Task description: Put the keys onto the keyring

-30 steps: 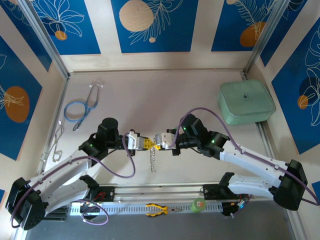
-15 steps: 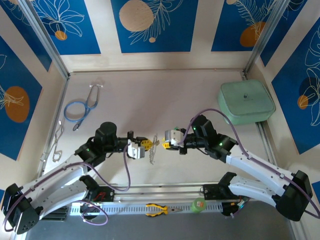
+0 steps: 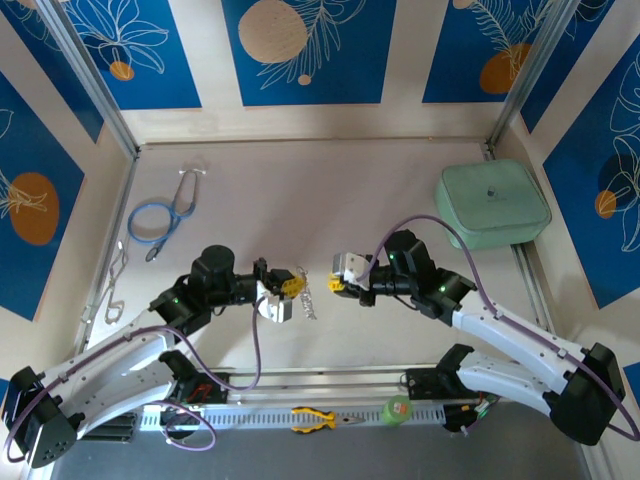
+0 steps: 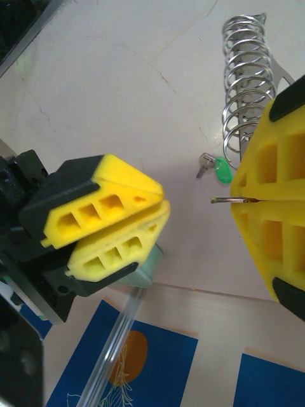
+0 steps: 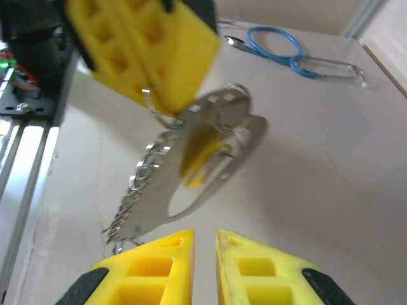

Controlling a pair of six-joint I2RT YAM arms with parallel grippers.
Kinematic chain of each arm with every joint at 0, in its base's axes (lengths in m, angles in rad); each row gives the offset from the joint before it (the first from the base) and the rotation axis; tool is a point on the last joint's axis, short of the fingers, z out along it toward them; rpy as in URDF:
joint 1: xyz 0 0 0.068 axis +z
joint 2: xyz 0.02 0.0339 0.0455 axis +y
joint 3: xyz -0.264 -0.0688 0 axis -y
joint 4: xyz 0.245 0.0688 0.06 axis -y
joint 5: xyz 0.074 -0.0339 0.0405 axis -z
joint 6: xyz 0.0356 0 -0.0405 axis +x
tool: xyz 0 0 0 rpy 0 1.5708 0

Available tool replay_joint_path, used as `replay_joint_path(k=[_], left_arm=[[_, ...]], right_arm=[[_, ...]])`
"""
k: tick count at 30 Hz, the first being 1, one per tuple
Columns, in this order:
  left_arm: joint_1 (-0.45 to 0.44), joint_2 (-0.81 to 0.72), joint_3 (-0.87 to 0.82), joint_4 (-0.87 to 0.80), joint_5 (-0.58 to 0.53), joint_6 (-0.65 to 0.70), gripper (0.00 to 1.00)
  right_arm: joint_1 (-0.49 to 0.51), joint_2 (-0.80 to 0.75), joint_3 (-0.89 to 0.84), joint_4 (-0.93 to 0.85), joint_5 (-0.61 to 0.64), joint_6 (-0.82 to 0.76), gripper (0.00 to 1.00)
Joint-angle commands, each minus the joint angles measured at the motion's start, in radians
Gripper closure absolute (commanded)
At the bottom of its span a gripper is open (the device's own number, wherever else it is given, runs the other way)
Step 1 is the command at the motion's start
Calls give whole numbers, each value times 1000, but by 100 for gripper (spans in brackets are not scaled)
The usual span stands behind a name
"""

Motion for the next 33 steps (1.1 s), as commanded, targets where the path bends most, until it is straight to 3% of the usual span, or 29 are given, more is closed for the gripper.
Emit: replay_joint_path(k=[1,6,14,19,29,33], left_arm=[[-17,-3,11,8,-10,50,100],[-37,1,-2,25,-103,131,100],[-61,4,-40,111,-223,246,100],[-73,14,-57,156,-263,282,100],[-75,33,-58,149,-266,265,100],[-75,33,-72,191,-265,164,100]], right_arm=[[-16,42,3,25,133,209,83],[-37,146,76,-101,291,522,83],[-169,352,266,-390,273,878,79],[-229,495,371,-510,163,914,79],[-233,626,453,-619,184,905,70],[-224,692,497,-637,227,908,66]])
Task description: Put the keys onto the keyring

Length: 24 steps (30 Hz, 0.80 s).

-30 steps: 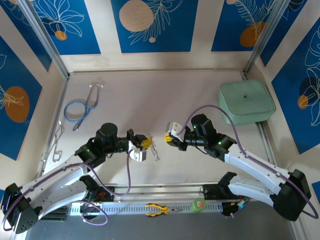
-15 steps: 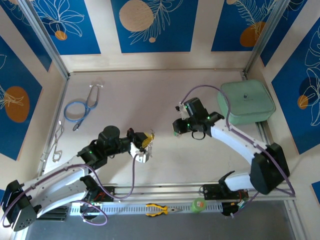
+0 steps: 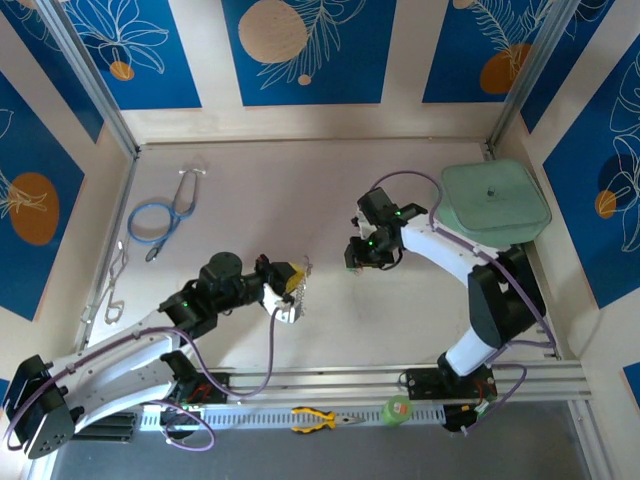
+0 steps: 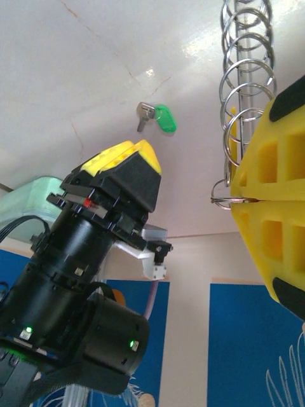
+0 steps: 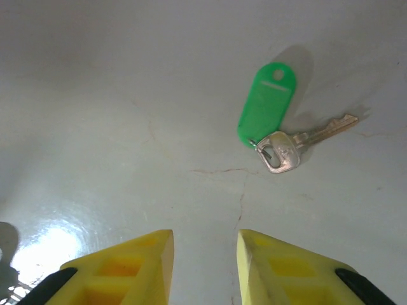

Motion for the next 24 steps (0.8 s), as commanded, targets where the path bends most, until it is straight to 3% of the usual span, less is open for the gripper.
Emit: replay_joint_path(k=[1,6,19,24], left_arm=[[-11,-6,-23,65,1,-83,100],[-11,-30,-64,107,-11,-162,100],[-11,-39,-63,46,17,-209,100],[-11,-37,-56,38,19,-208,100]], right_arm=[[14,49,52,-66,42,15,66],[20,129,85,-72,104,4,65],[57,261,156,-68,200,-105,66],[64,284,171,-81,213,-124,73]])
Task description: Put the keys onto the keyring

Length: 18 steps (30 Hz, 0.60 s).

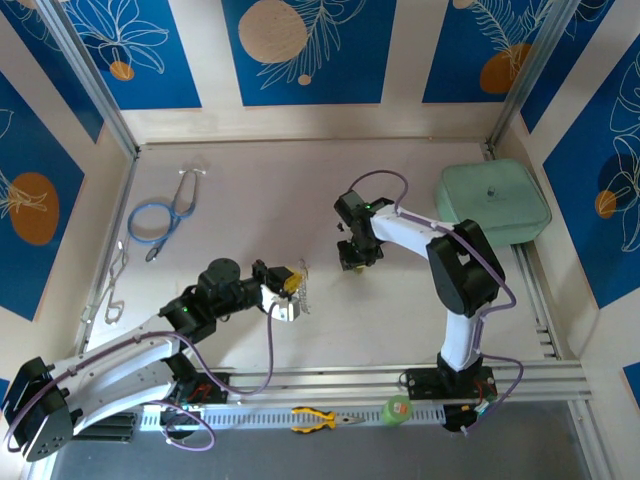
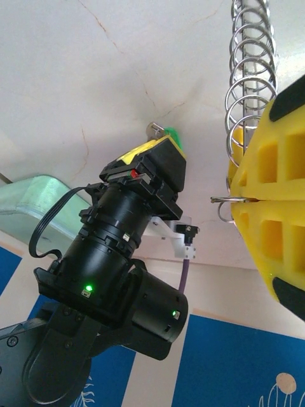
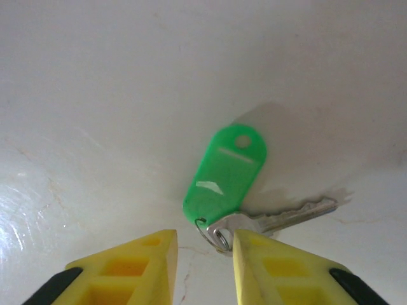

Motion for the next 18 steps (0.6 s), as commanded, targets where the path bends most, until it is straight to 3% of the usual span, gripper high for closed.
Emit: replay_joint_path(k=[1,13,18], left_arm=[[-10,-14,8,-10,28,-17,100],[-11,-1,14,-15,33,-11,100],[-11,-3,16,-21,30,-8,100]], right_arm=[[4,27,22,-37,14,-25,74],[11,-8,-28,14,-6,-57,75],[13,3,-21,8,1,-65,81]])
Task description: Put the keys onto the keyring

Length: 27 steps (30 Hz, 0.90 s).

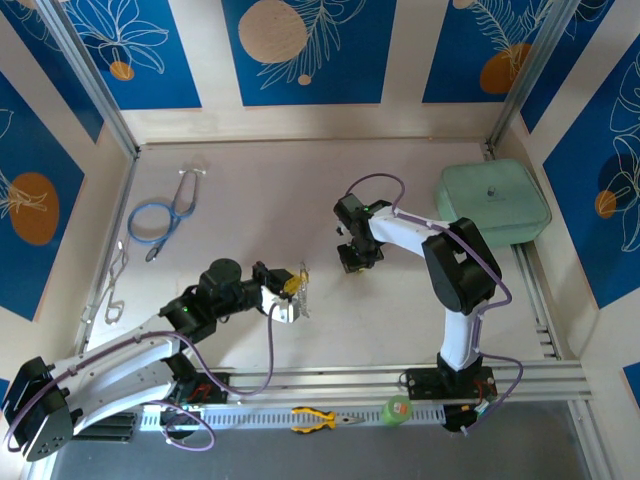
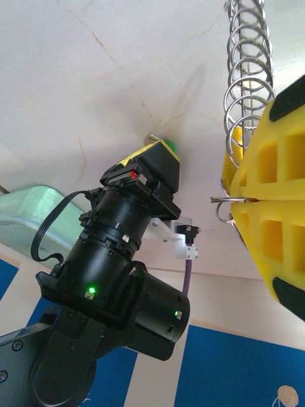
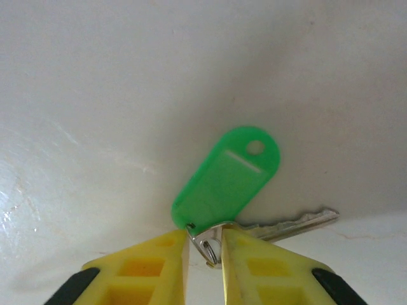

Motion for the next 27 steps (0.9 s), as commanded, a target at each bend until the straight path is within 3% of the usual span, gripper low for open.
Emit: replay_joint_path(k=[1,9,16,27], left_arm=[[-11,-7,16,5,23,-8,100],[-10,-5,18,3,23,-7,100],[-11,-5,22,-7,28,-5,100],[-11,-8,25,-11,26,0,100]], right_arm=[[7,-16,-5,-6,0,-14,82],[15,-42,-3,-20,-1,-18,100],[27,-123,-12,-38,-42,-60,100],[90,-18,39,-77,-54,-94,100]])
